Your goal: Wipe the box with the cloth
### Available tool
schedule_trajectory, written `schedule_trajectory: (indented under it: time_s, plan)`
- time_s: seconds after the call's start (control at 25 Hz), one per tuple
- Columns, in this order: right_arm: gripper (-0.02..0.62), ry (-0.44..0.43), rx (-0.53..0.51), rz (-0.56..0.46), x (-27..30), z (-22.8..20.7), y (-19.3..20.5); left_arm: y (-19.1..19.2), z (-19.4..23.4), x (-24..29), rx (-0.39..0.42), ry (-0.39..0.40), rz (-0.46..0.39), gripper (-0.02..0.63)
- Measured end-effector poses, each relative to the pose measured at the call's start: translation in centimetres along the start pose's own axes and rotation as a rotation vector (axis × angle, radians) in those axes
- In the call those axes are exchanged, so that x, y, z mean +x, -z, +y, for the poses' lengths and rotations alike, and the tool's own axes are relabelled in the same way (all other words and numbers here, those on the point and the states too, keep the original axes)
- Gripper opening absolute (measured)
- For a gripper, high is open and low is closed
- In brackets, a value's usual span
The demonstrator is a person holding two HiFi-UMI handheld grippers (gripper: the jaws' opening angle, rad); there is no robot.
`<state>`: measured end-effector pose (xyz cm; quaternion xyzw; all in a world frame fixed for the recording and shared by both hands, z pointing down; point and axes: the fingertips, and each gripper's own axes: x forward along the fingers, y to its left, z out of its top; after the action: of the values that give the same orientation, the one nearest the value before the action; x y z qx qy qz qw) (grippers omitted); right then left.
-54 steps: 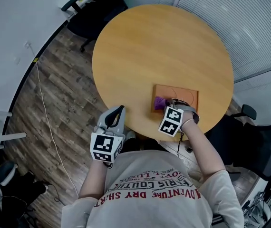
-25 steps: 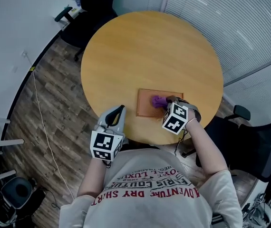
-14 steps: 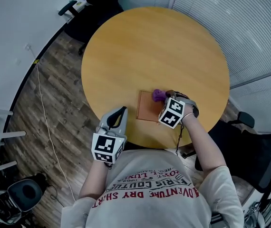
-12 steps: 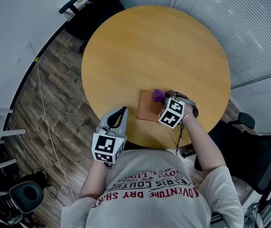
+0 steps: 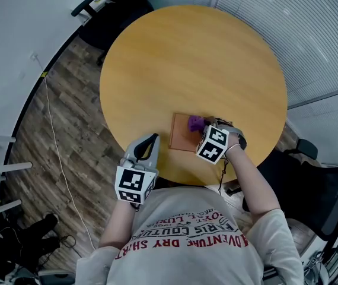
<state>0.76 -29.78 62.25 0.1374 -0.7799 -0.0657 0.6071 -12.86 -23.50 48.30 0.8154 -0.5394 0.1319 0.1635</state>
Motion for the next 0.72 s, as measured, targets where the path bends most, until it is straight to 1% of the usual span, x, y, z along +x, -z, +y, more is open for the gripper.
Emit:
schedule_trajectory:
  time_s: [0.48,0.72]
  plan:
    - [0.075,-0.029,0.049,0.025,-1.0,3.8,0.3,0.4,0.3,-1.3,0.022,0.069,0.009,0.009]
    - [0.075,-0.041,0.101,0.013,-1.9,5.8,0.4,0.7,-0.3,-1.6,0.037,0.109,0.016,0.009]
